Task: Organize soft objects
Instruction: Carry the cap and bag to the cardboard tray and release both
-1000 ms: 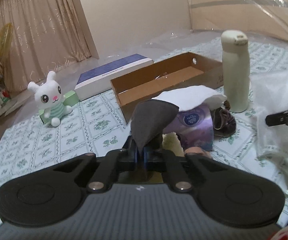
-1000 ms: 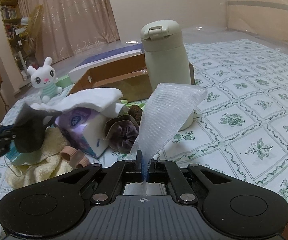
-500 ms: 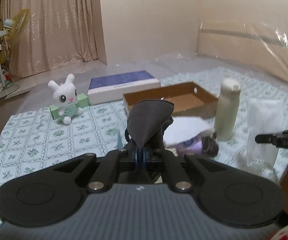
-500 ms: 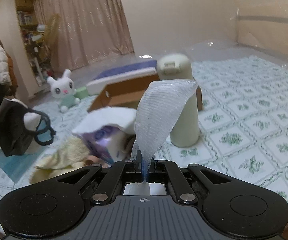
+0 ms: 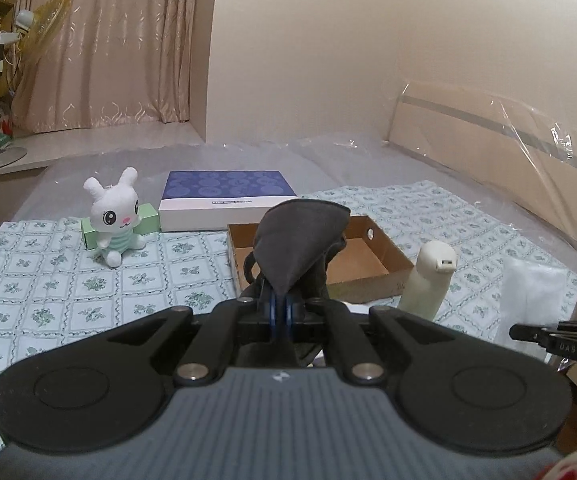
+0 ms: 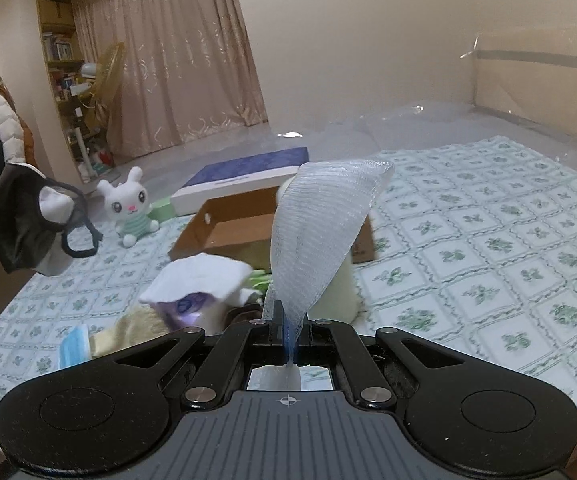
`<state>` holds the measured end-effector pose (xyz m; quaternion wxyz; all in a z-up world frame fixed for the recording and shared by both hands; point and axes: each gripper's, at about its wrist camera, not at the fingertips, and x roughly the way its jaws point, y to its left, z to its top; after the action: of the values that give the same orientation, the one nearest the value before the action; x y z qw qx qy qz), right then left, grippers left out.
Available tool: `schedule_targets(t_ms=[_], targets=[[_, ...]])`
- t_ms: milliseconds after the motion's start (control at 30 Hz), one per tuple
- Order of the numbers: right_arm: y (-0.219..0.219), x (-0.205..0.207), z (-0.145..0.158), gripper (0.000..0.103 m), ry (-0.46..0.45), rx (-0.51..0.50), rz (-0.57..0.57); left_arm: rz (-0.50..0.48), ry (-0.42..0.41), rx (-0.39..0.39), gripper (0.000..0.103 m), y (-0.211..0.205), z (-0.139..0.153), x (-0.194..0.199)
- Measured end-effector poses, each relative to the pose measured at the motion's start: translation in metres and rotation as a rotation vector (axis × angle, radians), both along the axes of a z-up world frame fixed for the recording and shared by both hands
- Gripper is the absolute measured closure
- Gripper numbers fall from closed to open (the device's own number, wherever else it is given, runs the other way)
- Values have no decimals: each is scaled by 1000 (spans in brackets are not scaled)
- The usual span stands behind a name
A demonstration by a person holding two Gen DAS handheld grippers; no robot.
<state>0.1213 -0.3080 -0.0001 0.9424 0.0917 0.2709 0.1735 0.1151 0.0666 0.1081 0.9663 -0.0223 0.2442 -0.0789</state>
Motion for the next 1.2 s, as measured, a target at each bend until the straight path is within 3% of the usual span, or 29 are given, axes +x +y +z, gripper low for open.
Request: schedule_targets(t_ms=[367,567,800,1033,1200], targets=[[-51,74,20,101,17,-70,54,-8,39,18,98,-27,-2,58],[-58,145,40,101,-13,-73,144,-27,63,32,98,-40,-7,115],[-35,240,54,101,-44,-56,290,-37,91,38,98,-52,-17,188],[-3,330,30,101,-6,-100,446,-36,138,71,98,-64,-44,255],[15,365,-3,101,39,-121,521,-35,188,103,98,-71,-74,292]])
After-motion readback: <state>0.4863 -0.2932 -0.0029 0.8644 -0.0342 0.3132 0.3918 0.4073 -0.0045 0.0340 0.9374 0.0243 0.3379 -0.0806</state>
